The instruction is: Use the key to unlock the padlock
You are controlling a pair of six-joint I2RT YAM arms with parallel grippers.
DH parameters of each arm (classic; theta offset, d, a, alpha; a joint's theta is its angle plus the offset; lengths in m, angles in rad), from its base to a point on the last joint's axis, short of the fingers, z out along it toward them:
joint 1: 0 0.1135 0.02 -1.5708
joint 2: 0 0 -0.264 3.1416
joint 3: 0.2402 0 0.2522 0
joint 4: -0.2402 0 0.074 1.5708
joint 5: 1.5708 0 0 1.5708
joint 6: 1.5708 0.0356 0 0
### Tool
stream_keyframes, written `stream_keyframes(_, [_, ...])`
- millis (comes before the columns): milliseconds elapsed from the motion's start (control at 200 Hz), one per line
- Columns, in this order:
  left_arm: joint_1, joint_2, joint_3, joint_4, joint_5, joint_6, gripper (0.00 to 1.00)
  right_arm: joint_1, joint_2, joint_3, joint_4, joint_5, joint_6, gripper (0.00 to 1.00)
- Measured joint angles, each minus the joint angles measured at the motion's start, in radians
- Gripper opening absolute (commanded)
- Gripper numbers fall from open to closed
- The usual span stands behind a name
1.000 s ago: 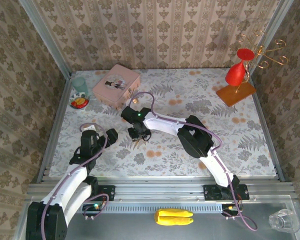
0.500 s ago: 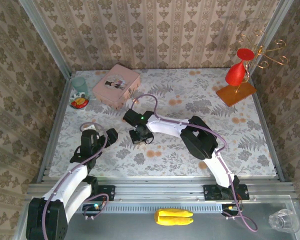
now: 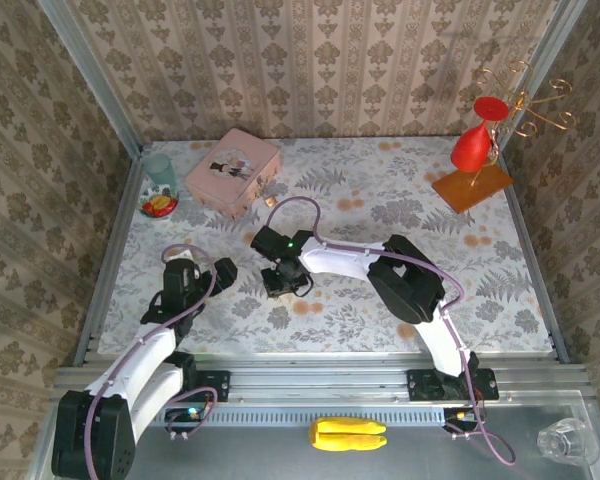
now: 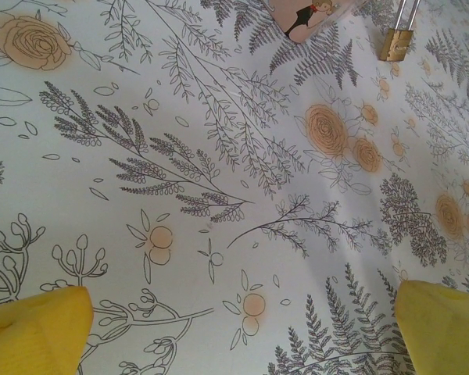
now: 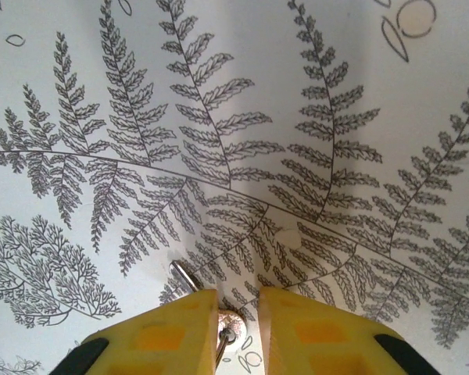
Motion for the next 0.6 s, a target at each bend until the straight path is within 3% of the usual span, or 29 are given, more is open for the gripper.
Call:
stream_keyframes(295, [0.0, -0.001, 0.0, 0.0, 0.0, 0.0, 1.0, 0.005, -0.016, -0.027, 0.03, -0.005, 0.023, 0.31])
stream_keyframes(600, [0.0, -0.001, 0.0, 0.0, 0.0, 0.0, 1.0, 0.024, -0.017, -0.024, 0.019, 0.026, 0.034, 0.28])
